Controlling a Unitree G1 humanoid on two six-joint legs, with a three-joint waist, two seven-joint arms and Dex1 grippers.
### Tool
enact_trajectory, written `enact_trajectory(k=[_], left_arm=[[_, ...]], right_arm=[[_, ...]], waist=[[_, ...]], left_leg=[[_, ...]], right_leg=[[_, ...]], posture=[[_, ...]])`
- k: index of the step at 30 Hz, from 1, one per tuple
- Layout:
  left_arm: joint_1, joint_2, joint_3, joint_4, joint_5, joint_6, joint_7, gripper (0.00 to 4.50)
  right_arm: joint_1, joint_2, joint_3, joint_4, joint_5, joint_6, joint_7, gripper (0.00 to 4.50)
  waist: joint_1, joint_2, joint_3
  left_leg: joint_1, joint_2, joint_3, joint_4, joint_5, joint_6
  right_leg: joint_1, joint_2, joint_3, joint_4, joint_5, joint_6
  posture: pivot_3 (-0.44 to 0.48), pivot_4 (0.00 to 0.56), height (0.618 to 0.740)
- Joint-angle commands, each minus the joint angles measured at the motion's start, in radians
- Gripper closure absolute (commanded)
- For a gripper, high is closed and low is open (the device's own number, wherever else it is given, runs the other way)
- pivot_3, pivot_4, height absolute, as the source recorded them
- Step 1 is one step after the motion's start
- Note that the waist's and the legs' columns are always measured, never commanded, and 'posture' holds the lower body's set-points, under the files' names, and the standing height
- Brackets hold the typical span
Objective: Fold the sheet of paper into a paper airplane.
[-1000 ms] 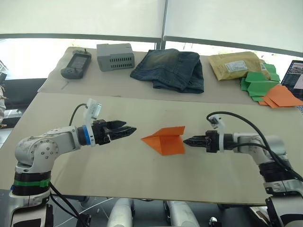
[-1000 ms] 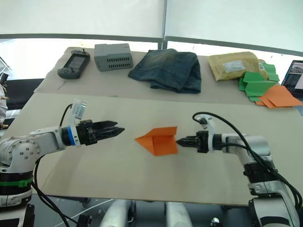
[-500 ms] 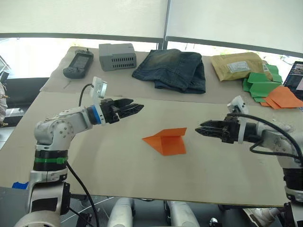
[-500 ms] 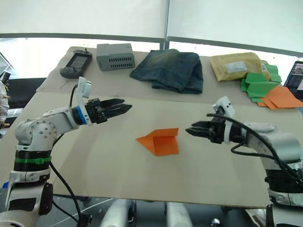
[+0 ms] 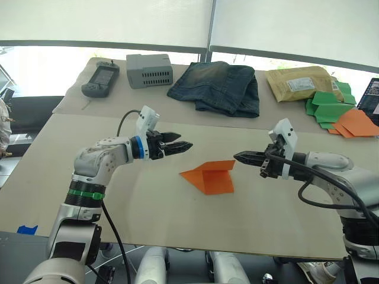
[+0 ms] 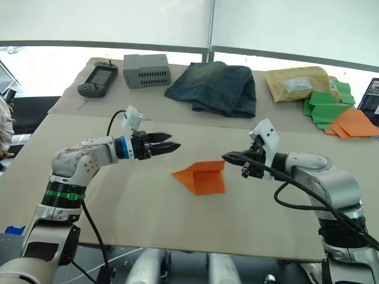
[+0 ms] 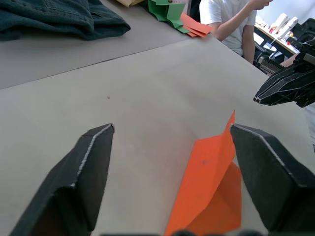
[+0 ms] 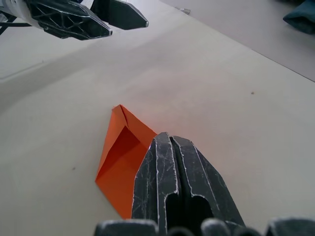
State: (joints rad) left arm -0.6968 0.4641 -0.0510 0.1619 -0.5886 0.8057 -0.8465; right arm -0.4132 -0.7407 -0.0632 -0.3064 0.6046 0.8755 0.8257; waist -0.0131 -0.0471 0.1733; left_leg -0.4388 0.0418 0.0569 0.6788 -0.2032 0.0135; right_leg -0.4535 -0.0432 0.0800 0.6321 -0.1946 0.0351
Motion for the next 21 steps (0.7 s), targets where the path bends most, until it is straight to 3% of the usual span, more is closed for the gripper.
enact_trajectory(k=[1, 7, 8, 17, 21], left_arm=[[-0.023, -0.025, 0.008, 0.006, 0.025, -0.037, 0.011, 2.15], [0.015, -0.074, -0.062, -0.041, 0.065, -0.057, -0.021, 4.29], [0.033, -0.073, -0.083, -0.062, 0.07, -0.058, -0.033, 4.48], [0.105, -0.063, -0.152, -0.106, 0.117, -0.063, -0.065, 4.48], [0.084, -0.068, -0.135, -0.071, 0.126, -0.065, -0.068, 4.48]], right_arm=[[-0.015, -0.004, -0.052, -0.037, 0.012, -0.029, -0.015, 4.5], [-0.029, -0.017, -0.077, -0.025, 0.002, -0.039, -0.03, 4.5], [-0.026, -0.017, -0.08, -0.027, 0.002, -0.038, -0.033, 4.5], [0.041, -0.027, -0.118, -0.131, 0.065, -0.008, -0.025, 4.5], [0.15, -0.068, -0.034, -0.282, 0.112, -0.008, 0.063, 4.5]], waist=[[0.0, 0.0, 0.0], [0.0, 0.0, 0.0], [0.0, 0.0, 0.0], [-0.001, 0.0, 0.0], [0.0, 0.0, 0.0]], left_leg=[[0.0, 0.0, 0.0, 0.0, 0.0, 0.0], [0.0, 0.0, 0.0, 0.0, 0.0, 0.0], [0.0, 0.0, 0.0, 0.0, 0.0, 0.0], [0.0, 0.0, -0.001, 0.0, 0.0, 0.0], [0.0, 0.0, -0.002, 0.0, 0.0, 0.0]], right_leg=[[0.0, 0.0, 0.0, 0.0, 0.0, 0.0], [0.0, 0.0, 0.0, 0.0, 0.001, -0.001], [0.0, 0.0, 0.0, 0.0, 0.001, -0.001], [0.0, 0.0, 0.0, 0.0, 0.0, 0.0], [0.0, 0.0, -0.001, 0.0, 0.0, 0.0]], posture=[[0.0, 0.15, 0.718], [0.0, 0.15, 0.718], [0.0, 0.15, 0.718], [0.0, 0.15, 0.718], [0.0, 0.15, 0.718]])
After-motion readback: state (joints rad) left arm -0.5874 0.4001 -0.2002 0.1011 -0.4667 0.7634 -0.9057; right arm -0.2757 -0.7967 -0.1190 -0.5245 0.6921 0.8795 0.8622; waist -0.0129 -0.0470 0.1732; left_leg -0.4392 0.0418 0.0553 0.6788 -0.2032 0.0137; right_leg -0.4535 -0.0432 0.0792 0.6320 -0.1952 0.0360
